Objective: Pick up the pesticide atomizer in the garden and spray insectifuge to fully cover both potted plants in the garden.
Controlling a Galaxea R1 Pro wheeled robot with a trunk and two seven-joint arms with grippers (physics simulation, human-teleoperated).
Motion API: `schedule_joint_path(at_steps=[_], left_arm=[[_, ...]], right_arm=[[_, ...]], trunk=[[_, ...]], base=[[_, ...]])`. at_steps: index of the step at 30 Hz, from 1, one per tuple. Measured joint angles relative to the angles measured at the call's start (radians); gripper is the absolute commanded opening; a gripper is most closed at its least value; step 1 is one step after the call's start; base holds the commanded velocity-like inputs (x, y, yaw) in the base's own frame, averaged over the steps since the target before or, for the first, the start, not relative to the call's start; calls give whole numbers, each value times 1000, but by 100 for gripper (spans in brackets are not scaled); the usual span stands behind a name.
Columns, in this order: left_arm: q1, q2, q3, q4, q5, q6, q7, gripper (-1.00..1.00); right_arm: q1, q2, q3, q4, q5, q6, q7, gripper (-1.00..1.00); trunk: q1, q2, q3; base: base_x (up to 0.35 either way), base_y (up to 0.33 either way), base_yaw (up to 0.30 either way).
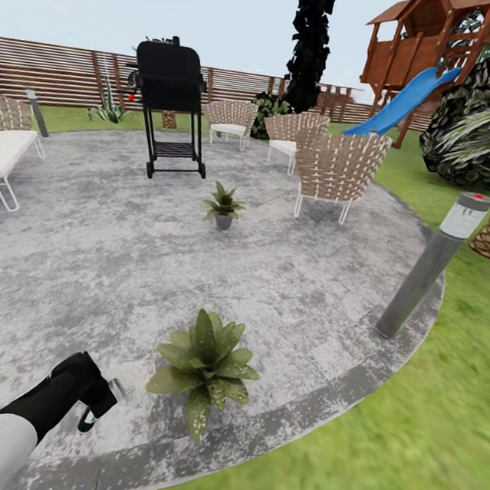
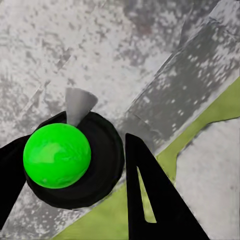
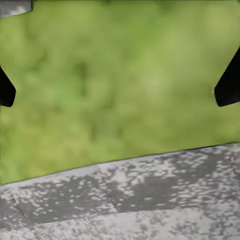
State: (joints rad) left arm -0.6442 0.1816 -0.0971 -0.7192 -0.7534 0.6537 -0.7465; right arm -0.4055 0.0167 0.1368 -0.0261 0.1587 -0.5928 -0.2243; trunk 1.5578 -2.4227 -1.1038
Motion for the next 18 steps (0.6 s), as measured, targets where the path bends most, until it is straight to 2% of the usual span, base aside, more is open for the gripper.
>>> schedule_joint_path(at_steps=[4,6,11,18], left_arm=[[0,-3,4,-1,4,0,6,-100],[0,-18,4,-1,6,-1,7,-100],[1,-22,0,-1,4,-2,6,-100],[2,-18,-3,-3,1,-2,7,-100]], right_arm=[[0,0,0,0,0,0,0,100],[0,0,0,0,-1,-1,0,100],[0,0,1,0,-1,-1,0,100],[0,0,2,1,0,-1,0,100]], trunk=[[0,0,0],[0,0,0],[0,0,0],[0,0,0]], base=[[192,224,-261],[64,40,-258],[14,9,-242],[1,0,-49]])
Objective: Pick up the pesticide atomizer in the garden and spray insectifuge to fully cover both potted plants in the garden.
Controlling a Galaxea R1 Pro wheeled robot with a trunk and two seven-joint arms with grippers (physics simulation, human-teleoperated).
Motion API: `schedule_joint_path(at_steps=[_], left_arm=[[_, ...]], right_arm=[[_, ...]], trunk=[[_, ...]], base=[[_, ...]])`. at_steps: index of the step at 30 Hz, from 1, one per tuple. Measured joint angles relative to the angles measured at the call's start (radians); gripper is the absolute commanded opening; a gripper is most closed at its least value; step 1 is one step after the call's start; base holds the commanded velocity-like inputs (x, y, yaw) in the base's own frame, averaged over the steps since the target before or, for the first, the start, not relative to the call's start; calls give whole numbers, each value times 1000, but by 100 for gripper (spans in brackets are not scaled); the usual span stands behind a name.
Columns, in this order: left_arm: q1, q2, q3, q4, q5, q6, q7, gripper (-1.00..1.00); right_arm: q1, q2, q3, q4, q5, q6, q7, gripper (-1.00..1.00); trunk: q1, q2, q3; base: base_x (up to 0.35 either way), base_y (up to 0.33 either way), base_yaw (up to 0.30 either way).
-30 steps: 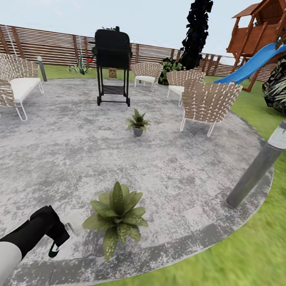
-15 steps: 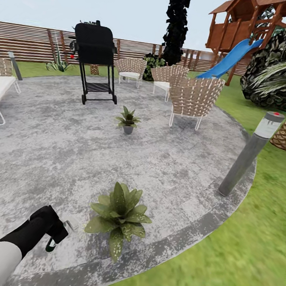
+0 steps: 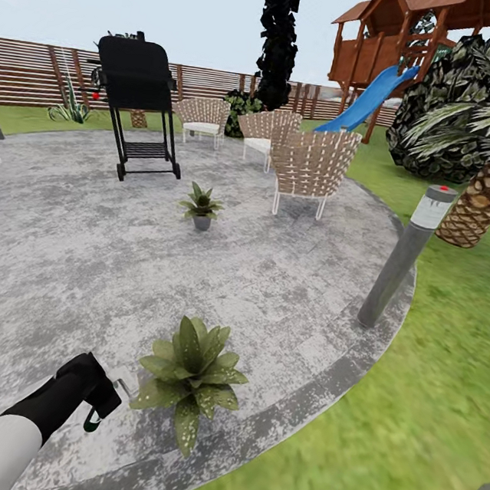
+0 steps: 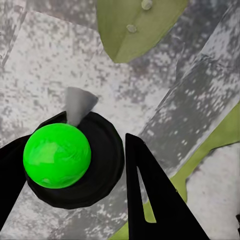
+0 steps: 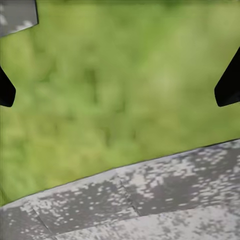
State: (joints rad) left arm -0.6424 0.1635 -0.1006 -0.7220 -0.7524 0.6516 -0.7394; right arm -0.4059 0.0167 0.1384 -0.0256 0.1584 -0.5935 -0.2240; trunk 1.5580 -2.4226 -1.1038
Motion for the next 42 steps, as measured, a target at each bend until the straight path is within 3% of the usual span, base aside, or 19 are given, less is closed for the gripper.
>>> schedule_joint_path(at_steps=[3,7,10,13,22,23,24,27,34,38,42], left_arm=[[1,8,1,0,-3,-1,1,-100],[4,45,1,1,-1,-3,1,-100],[5,45,-5,1,3,-3,2,-100],[5,44,-44,3,2,-20,-1,-100],[3,43,-48,1,4,-21,-1,-100],[3,41,-48,0,8,-21,0,-100],[3,16,-51,0,10,-22,1,-100],[3,-13,-54,0,3,-24,2,-100],[3,-14,-52,-1,1,-24,0,-100],[2,-1,-38,-20,3,-22,2,-100],[2,9,41,-40,3,-26,1,-100]], right_arm=[[0,0,0,0,0,0,0,100],[0,0,0,0,0,1,0,100],[0,0,-1,0,0,1,0,100],[0,0,-2,0,0,1,0,100],[0,0,-1,-1,0,2,0,100],[0,0,-2,-1,0,2,0,100],[0,0,0,0,0,2,0,100],[0,0,-1,0,0,2,0,100],[0,0,0,0,0,1,0,100],[0,0,0,0,0,2,0,100],[0,0,0,0,0,2,0,100]], trunk=[[0,0,0],[0,0,0],[0,0,0],[0,0,0],[0,0,0],[0,0,0],[0,0,0],[0,0,0],[0,0,0],[0,0,0],[0,0,0]], base=[[0,0,0],[0,0,0],[-30,-26,0],[-216,47,0],[-173,257,-189],[89,127,-267],[62,82,-267],[13,17,-266],[1,1,-152],[0,0,-8],[0,0,0]])
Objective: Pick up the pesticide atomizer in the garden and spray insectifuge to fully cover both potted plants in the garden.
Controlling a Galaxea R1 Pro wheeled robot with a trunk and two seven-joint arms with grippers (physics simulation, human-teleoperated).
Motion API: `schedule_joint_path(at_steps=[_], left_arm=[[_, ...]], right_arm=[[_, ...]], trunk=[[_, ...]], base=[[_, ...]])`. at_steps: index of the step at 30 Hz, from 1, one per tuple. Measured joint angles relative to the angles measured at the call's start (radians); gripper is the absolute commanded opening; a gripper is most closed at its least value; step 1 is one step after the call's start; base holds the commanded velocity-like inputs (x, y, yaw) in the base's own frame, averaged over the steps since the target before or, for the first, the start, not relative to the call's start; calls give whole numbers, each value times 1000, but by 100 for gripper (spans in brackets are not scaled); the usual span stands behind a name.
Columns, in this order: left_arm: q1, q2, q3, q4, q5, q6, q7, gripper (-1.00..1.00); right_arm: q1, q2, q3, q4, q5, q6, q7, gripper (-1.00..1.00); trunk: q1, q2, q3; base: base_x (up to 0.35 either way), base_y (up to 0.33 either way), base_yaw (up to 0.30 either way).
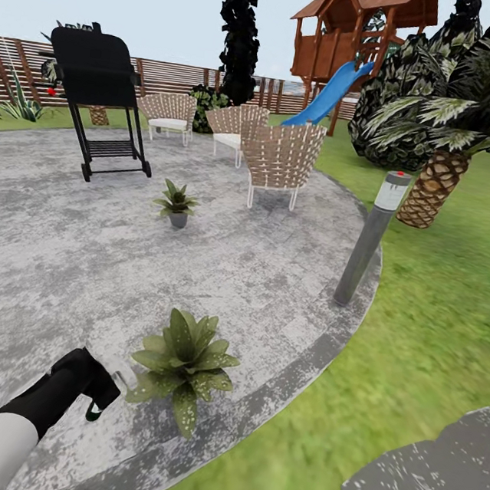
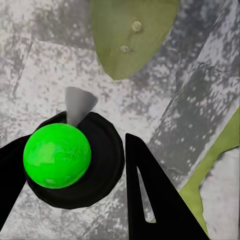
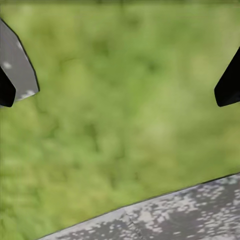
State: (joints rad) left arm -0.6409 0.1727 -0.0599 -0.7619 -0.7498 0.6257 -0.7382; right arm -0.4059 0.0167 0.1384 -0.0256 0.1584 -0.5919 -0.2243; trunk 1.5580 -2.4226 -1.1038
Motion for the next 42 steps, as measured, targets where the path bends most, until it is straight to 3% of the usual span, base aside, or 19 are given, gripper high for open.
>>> schedule_joint_path(at_steps=[2,6,10,12,14,18,20,22,24,26,29,32,35,42], left_arm=[[0,9,22,-2,-2,-1,0,-100],[1,4,3,-1,0,-1,-1,-100],[2,0,-117,8,5,1,-4,-100],[2,0,-130,8,4,1,-4,-100],[2,4,-130,5,5,2,-5,-100],[2,44,-50,10,0,0,-7,-100],[13,42,-53,15,1,1,-7,-100],[19,35,-94,16,3,1,-8,-100],[21,18,-177,17,10,3,-7,-100],[22,6,-209,17,7,2,-6,-100],[21,13,-206,16,6,4,-7,-100],[21,30,-173,16,6,4,-8,-100],[21,27,-157,14,8,3,-7,-100],[21,25,-159,5,5,2,-7,-100]], right_arm=[[0,0,0,0,0,0,0,100],[0,0,0,0,0,0,0,100],[0,0,0,0,0,0,0,100],[0,0,0,0,0,0,0,100],[0,0,0,0,0,0,0,100],[0,0,0,0,0,0,0,100],[0,0,0,0,0,0,0,100],[0,0,0,0,0,0,0,100],[0,0,0,0,0,0,0,100],[0,0,0,0,0,0,0,100],[0,0,0,0,0,0,0,100],[0,0,0,0,0,0,0,100],[0,0,0,0,0,0,0,100],[0,0,0,0,-1,0,2,100]], trunk=[[0,0,0],[0,0,0],[0,0,0],[0,0,0],[0,0,0],[0,0,0],[0,0,0],[0,0,0],[0,0,0],[0,0,0],[0,0,0],[0,0,0],[0,0,0],[0,0,0]], base=[[0,0,0],[0,0,0],[0,0,0],[0,0,0],[0,0,0],[0,0,0],[0,0,0],[0,0,0],[0,0,0],[0,0,0],[0,0,0],[38,15,0],[224,140,-11],[159,111,-264]])
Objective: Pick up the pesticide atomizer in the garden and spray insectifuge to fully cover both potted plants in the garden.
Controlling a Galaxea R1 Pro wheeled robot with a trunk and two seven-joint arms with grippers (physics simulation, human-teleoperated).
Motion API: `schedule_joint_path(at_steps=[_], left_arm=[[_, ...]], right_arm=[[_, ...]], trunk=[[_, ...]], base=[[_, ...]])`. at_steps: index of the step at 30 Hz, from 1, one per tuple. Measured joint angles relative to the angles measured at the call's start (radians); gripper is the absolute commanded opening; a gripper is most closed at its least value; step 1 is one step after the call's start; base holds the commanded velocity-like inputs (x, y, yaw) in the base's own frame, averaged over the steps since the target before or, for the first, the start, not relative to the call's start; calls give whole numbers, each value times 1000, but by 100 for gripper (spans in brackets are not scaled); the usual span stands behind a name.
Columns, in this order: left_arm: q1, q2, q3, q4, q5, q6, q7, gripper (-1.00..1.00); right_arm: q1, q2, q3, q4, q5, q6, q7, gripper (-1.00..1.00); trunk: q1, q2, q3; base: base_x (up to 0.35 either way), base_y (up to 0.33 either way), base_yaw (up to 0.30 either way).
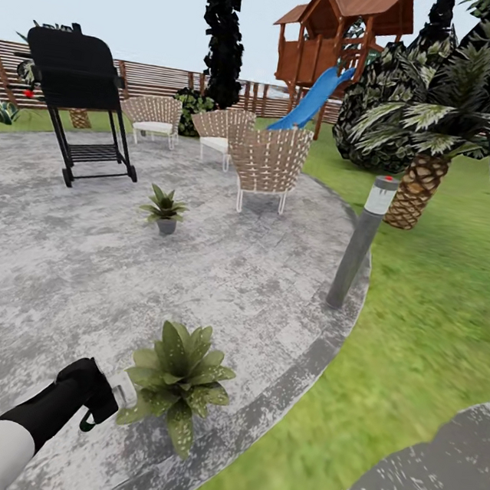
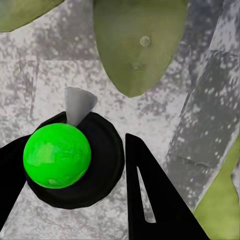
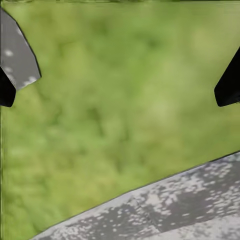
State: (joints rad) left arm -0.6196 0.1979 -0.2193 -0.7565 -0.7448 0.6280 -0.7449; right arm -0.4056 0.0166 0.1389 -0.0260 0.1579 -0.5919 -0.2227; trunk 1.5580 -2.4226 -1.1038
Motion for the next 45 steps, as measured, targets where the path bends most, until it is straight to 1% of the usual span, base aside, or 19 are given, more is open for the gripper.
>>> schedule_joint_path(at_steps=[3,6,12,18,21,25,31,35,38,41,42,43,44,45], left_arm=[[0,8,4,0,1,2,-1,-100],[0,10,6,-1,2,3,0,-100],[0,10,6,-1,3,5,1,-100],[0,9,4,-1,2,3,2,-100],[0,11,6,-1,2,3,2,-100],[0,11,6,0,1,4,2,-100],[0,9,6,0,3,7,2,-100],[0,7,6,-2,3,6,2,-100],[0,6,6,-2,3,6,2,-100],[0,1,8,-2,6,7,-1,-100],[0,0,8,-2,7,7,-5,-100],[-6,-3,3,-3,12,10,-41,-100],[-12,-5,-1,0,6,15,-100,-100],[-14,-4,-6,1,-3,14,-141,-100]], right_arm=[[0,0,0,0,1,0,0,100],[0,0,0,0,1,0,0,100],[0,0,0,0,1,0,0,100],[0,0,0,0,0,0,0,100],[0,0,0,0,1,0,0,100],[0,0,0,0,1,0,0,100],[0,0,-1,0,1,0,0,100],[0,0,0,0,0,0,0,100],[0,0,0,0,0,0,-1,100],[0,0,-1,0,0,0,-1,100],[0,0,-1,0,1,0,-1,100],[0,0,-2,0,1,0,-1,100],[0,0,-2,0,1,0,-2,100],[0,0,-2,0,1,0,-2,100]], trunk=[[0,0,0],[0,0,0],[0,0,0],[0,0,0],[0,0,0],[1,0,0],[0,0,0],[0,0,0],[0,0,0],[0,0,0],[0,0,0],[0,0,0],[0,0,0],[0,0,0]], base=[[5,4,-115],[-5,0,-13],[-131,0,-12],[-13,0,-217],[-10,0,-74],[-283,0,-5],[-226,73,0],[-36,53,-41],[-4,7,-214],[-1,1,-112],[0,0,-20],[0,0,-8],[0,0,-4],[0,0,-2]])
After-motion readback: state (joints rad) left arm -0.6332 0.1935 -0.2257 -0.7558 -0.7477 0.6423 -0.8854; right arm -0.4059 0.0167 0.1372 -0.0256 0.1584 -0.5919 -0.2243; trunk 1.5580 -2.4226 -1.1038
